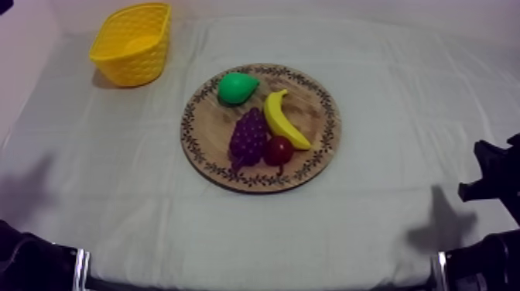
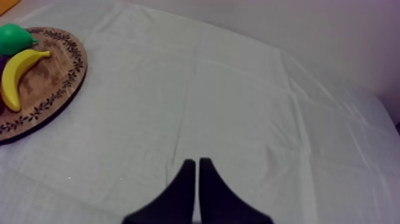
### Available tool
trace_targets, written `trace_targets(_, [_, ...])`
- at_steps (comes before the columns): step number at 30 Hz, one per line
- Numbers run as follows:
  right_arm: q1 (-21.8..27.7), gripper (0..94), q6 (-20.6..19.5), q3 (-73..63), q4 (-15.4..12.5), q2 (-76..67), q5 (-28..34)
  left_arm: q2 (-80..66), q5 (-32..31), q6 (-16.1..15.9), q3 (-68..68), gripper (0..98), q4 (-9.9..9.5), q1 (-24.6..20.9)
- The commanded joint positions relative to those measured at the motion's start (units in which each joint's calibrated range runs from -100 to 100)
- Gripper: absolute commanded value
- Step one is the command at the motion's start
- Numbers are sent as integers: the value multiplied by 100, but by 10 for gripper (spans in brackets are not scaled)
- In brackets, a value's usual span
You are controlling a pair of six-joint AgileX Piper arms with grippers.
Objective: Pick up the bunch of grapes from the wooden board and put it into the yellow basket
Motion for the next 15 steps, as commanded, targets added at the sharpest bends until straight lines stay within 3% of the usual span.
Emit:
trace_targets(1, [2,3,-2,-4,-2,3,0,471,248,-85,-583,0,7,77])
trace_targets(7, [2,3,0,-4,-2,3,0,1591,557,-341,-1298,0,120,259])
trace_targets(15, [2,3,0,-4,-2,3,0,2968,890,-452,-2083,0,54,488])
